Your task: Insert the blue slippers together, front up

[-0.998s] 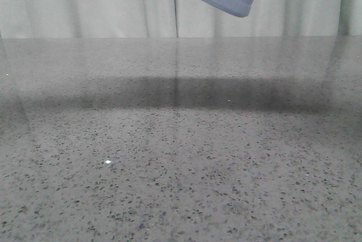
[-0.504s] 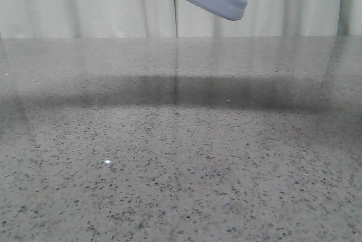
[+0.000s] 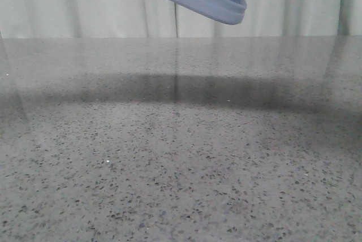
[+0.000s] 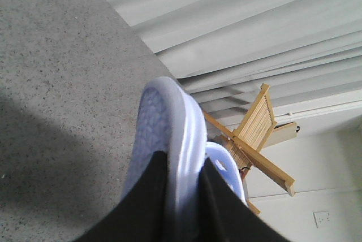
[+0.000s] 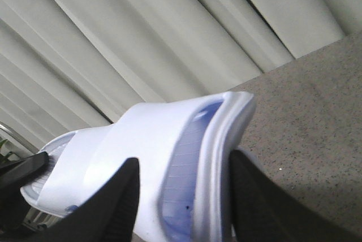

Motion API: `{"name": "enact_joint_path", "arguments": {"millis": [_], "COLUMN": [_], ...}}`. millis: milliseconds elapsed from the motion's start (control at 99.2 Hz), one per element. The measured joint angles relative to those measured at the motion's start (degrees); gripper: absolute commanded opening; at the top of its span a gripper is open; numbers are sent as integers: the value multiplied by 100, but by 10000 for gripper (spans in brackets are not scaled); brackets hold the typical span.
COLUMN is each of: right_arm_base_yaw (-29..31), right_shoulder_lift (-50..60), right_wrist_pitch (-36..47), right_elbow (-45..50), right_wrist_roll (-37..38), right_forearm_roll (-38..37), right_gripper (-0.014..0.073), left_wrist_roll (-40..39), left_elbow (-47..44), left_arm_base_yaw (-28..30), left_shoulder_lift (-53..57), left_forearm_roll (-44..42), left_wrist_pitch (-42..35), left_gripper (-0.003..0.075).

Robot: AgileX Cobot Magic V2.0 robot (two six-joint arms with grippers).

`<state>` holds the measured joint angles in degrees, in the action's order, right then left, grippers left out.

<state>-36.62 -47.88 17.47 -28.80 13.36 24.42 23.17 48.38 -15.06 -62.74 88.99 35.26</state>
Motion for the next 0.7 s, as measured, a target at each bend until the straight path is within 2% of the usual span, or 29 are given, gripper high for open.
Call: {"name": "enact_joint_path", "arguments": {"millis": [433, 695], "right_arm_base_yaw": [1275, 1604], "right_shoulder_lift": [114, 114], "right_wrist_pitch": [-748, -930], "right_elbow": [-33, -33], "right_wrist_roll": [-90, -93], "right_forearm_roll": [-212, -315], "right_gripper": [327, 423], "left_wrist_roll": [-36, -45], "left_elbow": [0, 0], "left_arm_base_yaw": [-126, -151], "left_shoulder_lift": [-397, -631], "left_forearm_roll": [211, 258], "left_wrist_pitch": [460, 460], "left_gripper": [16, 16]}}
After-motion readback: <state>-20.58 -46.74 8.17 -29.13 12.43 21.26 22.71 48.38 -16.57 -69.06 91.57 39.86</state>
